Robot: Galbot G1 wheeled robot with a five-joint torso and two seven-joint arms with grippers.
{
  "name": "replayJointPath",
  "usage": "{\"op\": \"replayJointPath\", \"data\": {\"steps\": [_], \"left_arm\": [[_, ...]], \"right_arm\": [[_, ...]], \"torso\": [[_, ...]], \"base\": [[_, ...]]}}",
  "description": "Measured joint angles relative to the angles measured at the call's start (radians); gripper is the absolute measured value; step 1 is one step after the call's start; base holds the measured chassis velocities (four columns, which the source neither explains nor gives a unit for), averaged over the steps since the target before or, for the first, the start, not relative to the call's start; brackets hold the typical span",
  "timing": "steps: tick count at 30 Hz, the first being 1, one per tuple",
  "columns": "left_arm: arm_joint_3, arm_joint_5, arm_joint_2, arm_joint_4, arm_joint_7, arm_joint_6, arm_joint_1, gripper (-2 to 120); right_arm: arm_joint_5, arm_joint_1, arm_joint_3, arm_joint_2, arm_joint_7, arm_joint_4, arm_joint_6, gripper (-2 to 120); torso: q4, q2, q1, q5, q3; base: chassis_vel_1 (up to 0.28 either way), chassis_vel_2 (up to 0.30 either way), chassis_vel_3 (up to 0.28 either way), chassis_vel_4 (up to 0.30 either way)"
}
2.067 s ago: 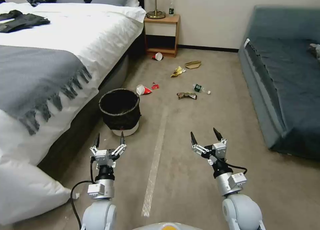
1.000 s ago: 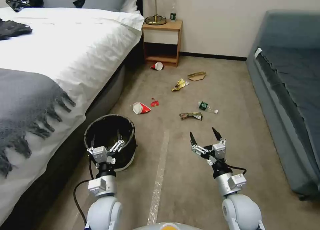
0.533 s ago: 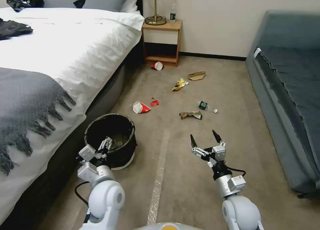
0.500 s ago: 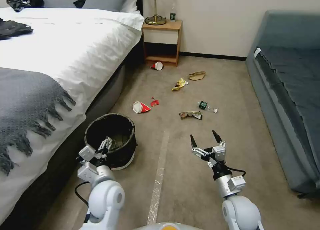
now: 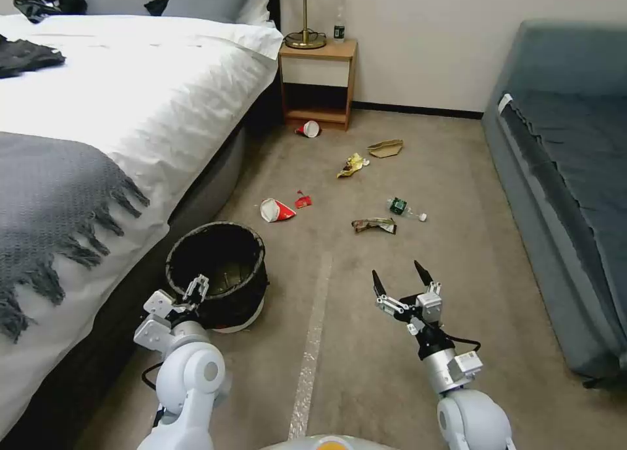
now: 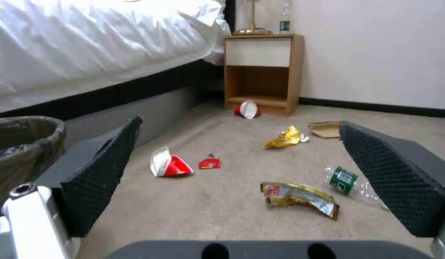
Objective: Pick up the trash can from the floor.
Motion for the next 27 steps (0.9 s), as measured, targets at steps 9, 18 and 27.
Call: {"op": "replayJointPath", "data": {"steps": [9, 18, 27], "left_arm": [[-0.022, -0.051, 0.018, 0.053, 0.046, 0.033, -0.026, 69], [-0.03, -0.07, 0.025, 0.093, 0.068, 0.054, -0.045, 36], [-0.027, -0.063, 0.022, 0.122, 0.08, 0.044, -0.047, 5]], "right_arm": [[-0.001, -0.009, -0.001, 0.001, -0.018, 0.009, 0.009, 100], [-0.005, -0.016, -0.003, 0.007, -0.024, 0.016, 0.014, 100], [-0.005, -0.016, 0.0, 0.007, -0.025, 0.016, 0.004, 100]], "torso": [[0.0, 0.0, 0.0, 0.0, 0.0], [0.0001, 0.0, 0.0, 0.0003, 0.0], [0.0003, 0.0, 0.0, 0.0005, 0.0]], "base": [[0.0, 0.0, 0.0, 0.0], [0.0, 0.0, 0.0, 0.0], [0.0, 0.0, 0.0, 0.0]]}}
